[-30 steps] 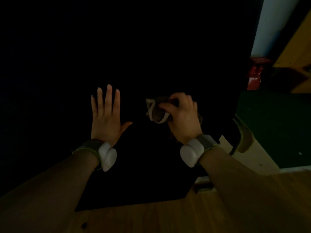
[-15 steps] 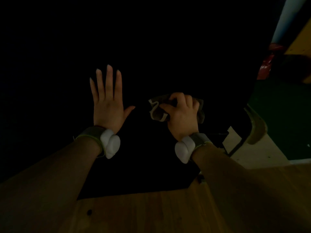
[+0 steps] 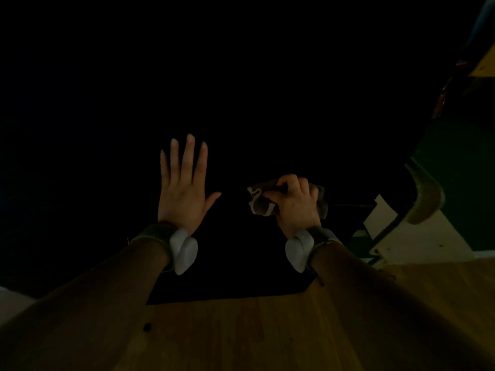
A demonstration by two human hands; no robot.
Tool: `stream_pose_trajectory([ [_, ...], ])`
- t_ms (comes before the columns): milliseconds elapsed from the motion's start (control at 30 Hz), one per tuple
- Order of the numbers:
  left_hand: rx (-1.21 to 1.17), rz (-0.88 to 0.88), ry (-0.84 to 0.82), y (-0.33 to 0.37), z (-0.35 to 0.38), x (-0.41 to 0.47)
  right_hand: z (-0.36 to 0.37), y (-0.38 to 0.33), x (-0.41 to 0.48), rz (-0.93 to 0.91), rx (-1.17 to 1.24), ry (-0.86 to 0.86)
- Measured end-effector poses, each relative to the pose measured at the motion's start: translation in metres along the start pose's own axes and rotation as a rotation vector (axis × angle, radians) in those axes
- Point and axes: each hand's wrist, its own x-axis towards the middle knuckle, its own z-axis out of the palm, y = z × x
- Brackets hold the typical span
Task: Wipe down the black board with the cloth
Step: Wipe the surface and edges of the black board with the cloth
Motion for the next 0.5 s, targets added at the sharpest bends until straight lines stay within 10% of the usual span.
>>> stream_pose_trajectory([
  [300,0.034,-0.034,0.074,0.001,0.019,0.000,-0.059,-0.016,0.019,-0.122,0.177,0.665],
  [500,0.042,-0.021,0.094,-0.002,0.027,0.003,-0.028,-0.014,0.018,-0.118,0.067,0.541],
])
